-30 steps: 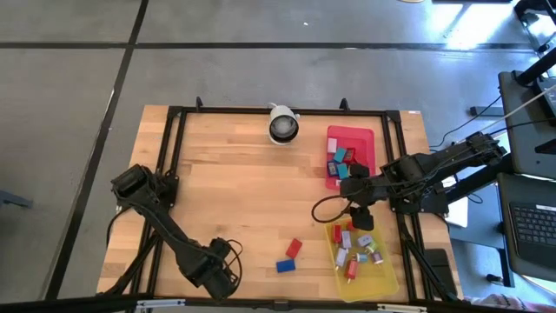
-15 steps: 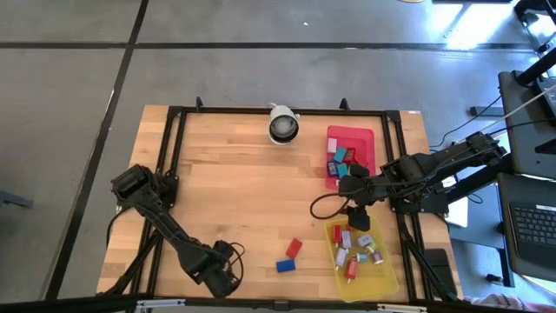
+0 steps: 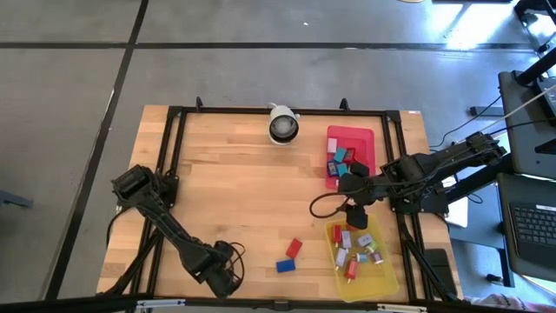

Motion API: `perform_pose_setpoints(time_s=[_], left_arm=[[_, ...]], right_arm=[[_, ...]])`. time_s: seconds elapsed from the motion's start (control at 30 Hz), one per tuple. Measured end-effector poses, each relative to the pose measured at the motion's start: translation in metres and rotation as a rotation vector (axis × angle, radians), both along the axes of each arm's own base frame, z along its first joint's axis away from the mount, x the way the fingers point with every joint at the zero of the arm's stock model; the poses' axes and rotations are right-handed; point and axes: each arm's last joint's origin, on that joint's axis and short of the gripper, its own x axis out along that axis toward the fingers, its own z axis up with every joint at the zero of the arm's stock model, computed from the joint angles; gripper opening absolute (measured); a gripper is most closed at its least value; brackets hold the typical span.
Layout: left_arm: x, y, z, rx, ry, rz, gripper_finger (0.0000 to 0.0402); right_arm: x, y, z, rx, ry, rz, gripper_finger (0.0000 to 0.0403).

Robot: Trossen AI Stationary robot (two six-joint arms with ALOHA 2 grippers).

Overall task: Pick & Place Office items
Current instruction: Put the green charger adapter into the yellow bin

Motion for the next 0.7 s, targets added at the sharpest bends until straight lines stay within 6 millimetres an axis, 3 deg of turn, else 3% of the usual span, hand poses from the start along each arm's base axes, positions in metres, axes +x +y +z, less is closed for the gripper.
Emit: perform_pose_setpoints(time_s=[0.1,0.37,0.53,0.7], left_arm=[[0.002,0.002,0.001,-0.004,0.002,0.034,0.0177],[0.025,0.010,0.024,-0.036,-0.124,0.103,0.0175],[0.050,0.027,0.061,0.055,-0.355,0.084,0.0188],[0.063,0.064,0.104,0.251,-0.593,0.147,0.0179]], right_arm=[[0.000,0.000,0.000,0.001,-0.005,-0.001,0.0262],[0.010,0.004,0.007,0.036,-0.129,0.005,0.0262],[0.023,0.009,0.020,0.008,-0.322,0.109,0.0263],[0.032,0.013,0.035,-0.122,-0.517,0.281,0.0263]])
